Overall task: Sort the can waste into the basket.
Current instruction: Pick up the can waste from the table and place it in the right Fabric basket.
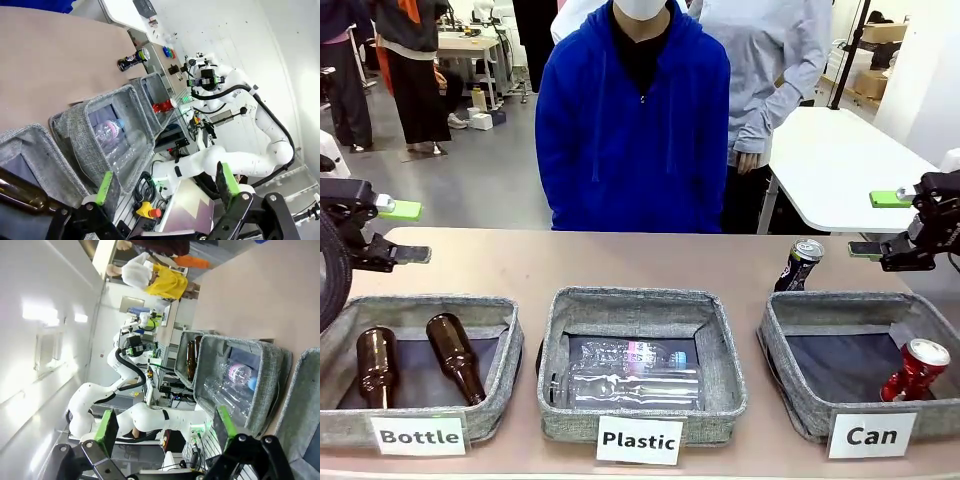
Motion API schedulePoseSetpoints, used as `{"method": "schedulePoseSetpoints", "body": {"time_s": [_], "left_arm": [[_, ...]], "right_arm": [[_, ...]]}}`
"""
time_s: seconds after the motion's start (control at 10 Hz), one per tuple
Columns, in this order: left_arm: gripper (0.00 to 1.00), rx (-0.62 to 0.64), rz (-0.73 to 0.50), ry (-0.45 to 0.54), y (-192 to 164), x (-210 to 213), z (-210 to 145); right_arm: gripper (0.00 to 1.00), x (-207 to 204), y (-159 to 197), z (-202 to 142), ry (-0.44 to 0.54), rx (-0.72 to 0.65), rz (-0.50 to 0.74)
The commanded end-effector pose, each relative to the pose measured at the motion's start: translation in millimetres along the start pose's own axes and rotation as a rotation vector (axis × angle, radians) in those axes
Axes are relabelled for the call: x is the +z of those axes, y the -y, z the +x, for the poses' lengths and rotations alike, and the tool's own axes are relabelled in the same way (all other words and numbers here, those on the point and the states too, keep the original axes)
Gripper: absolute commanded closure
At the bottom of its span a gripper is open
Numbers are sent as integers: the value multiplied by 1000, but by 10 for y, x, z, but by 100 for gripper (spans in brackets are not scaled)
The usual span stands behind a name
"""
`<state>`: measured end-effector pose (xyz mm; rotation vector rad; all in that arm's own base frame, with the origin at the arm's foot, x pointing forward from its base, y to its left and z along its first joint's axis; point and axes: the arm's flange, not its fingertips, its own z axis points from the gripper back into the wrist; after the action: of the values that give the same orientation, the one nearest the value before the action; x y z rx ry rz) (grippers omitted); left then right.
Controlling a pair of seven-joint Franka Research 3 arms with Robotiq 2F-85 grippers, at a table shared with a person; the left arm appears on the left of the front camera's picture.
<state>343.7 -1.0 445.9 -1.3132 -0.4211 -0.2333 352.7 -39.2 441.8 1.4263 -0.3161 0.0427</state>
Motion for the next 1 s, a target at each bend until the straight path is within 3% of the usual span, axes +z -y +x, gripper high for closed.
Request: {"method": "schedulePoseSetpoints", "body": {"time_s": [0.0,0.2,0.5,0.6,0.7,0.9], "left_arm": [[0,-8,-1,11,19,10,-10],[0,-8,-1,11,19,10,-10],[0,-8,-1,11,19,10,-10],[0,-8,-1,11,19,10,-10],[0,-8,-1,11,19,10,-10],[0,-8,-1,11,19,10,-10]], "right_arm": [[0,-26,-24,0,-4,4,7],[0,0,0,0,0,0,0],[0,-73,106,592,-59,827,-323],[0,-105,206,732,-75,1028,-407],[0,-142,341,833,-82,1117,-648],[0,-300,562,936,-72,1144,-806]]}}
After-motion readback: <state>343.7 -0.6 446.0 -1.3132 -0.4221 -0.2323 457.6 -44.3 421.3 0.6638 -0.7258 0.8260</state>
